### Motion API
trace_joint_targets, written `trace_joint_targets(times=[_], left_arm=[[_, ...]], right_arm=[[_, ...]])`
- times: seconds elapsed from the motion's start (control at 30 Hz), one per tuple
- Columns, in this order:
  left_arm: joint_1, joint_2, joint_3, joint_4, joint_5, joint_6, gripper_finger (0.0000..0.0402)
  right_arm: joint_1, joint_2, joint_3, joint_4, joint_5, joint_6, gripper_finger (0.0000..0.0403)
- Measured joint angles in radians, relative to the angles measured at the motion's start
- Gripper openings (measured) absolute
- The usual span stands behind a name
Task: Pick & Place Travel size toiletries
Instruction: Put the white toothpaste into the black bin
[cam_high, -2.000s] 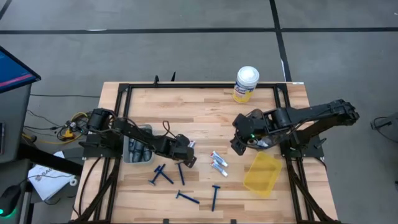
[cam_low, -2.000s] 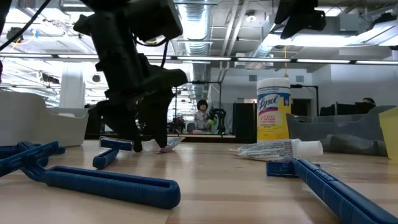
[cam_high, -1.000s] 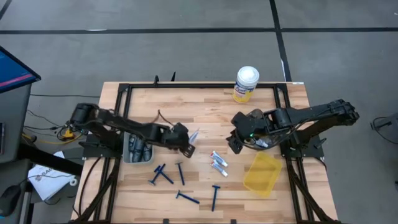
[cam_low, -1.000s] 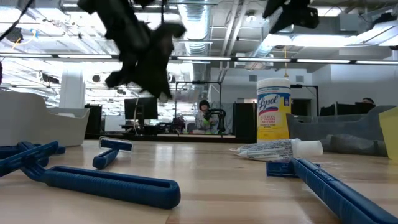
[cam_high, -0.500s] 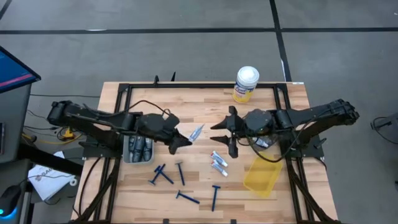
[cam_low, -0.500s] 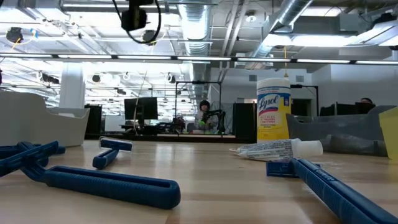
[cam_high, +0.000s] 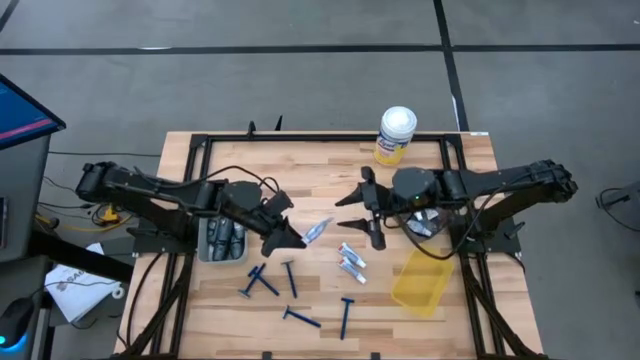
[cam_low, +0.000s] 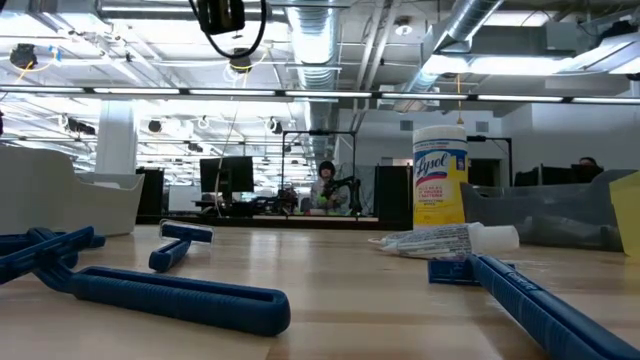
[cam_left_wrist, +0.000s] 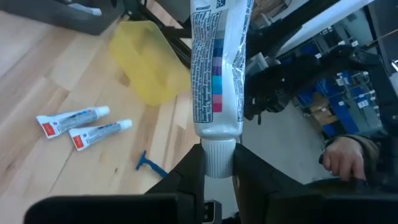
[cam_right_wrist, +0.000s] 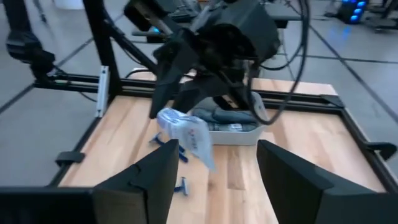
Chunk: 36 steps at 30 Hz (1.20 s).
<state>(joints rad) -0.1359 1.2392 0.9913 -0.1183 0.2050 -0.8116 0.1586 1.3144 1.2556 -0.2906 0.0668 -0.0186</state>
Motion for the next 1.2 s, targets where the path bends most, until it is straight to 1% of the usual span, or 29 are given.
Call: trace_joint_targets(times=[0.13,0.27,0.53,0.63,0.7,0.8,1.07,1.13,1.2], left_arm=[[0.007,0.000,0.000,0.015,0.001,0.000,0.0051],[0.007,0.000,0.000,0.017,0.001,0.000,0.0052],[0.007,0.000,0.000,0.029,0.000,0.000,0.0052],[0.007,0.000,0.000,0.031,-0.003,0.000,0.0052],[0.007,0.000,0.000,0.032,-0.003,0.000,0.0053],[0.007,0.000,0.000,0.032,-0.003,-0.003,0.0053],[0.006,0.000,0.000,0.031,-0.001,-0.004,0.0053],[0.006,0.000,0.000,0.031,0.002,-0.004,0.0053],[0.006,0.000,0.000,0.032,0.002,-0.004,0.0053]], right_arm=[[-0.006,0.000,0.000,0.000,-0.045,0.000,0.0212],[-0.014,0.020,0.000,-0.005,-0.049,-0.009,0.0206],[-0.039,0.061,0.000,0.046,-0.105,-0.010,0.0203],[-0.044,0.061,0.000,0.045,-0.108,-0.011,0.0193],[-0.044,0.061,0.000,0.045,-0.109,-0.015,0.0176],[-0.044,0.061,0.000,0.045,-0.115,-0.031,0.0141],[-0.044,0.061,0.000,0.045,-0.120,-0.011,0.0022],[-0.044,0.061,0.000,0.044,-0.121,0.002,0.0007],[-0.044,0.061,0.000,0.044,-0.122,0.025,0.0009]])
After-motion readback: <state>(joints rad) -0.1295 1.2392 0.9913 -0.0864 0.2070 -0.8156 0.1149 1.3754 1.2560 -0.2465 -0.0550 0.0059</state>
